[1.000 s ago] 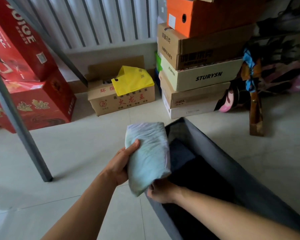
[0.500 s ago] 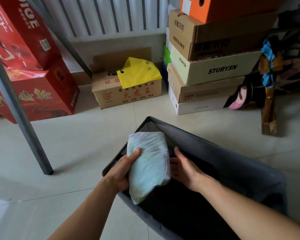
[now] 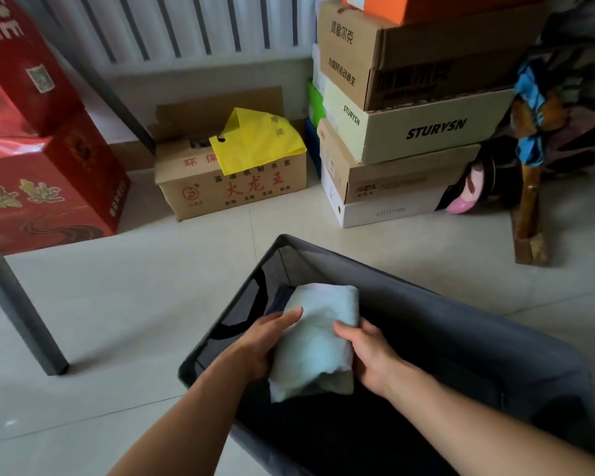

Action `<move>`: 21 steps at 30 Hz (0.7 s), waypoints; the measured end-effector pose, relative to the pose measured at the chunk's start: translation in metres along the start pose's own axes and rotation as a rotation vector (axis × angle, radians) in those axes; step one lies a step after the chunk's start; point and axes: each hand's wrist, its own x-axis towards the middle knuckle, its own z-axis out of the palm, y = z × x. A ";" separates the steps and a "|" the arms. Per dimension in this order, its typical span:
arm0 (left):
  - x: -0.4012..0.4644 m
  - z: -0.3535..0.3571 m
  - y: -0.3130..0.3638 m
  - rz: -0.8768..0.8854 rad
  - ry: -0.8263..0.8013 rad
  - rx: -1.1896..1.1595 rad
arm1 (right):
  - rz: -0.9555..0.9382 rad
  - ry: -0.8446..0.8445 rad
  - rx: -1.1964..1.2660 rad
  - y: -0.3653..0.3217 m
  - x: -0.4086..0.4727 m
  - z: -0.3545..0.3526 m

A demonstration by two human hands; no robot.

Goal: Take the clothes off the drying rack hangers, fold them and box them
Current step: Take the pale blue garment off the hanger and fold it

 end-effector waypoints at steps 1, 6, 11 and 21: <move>0.005 -0.007 0.004 0.019 0.047 0.099 | -0.027 0.019 0.011 0.001 0.007 0.009; 0.034 -0.031 0.007 0.167 0.289 0.444 | 0.008 0.087 -0.021 0.018 0.047 0.039; 0.047 -0.039 -0.017 0.310 0.148 0.999 | -0.106 0.254 -0.527 0.040 0.059 0.043; 0.070 -0.030 -0.028 0.344 -0.111 1.624 | -0.268 -0.280 -1.643 0.018 0.050 0.020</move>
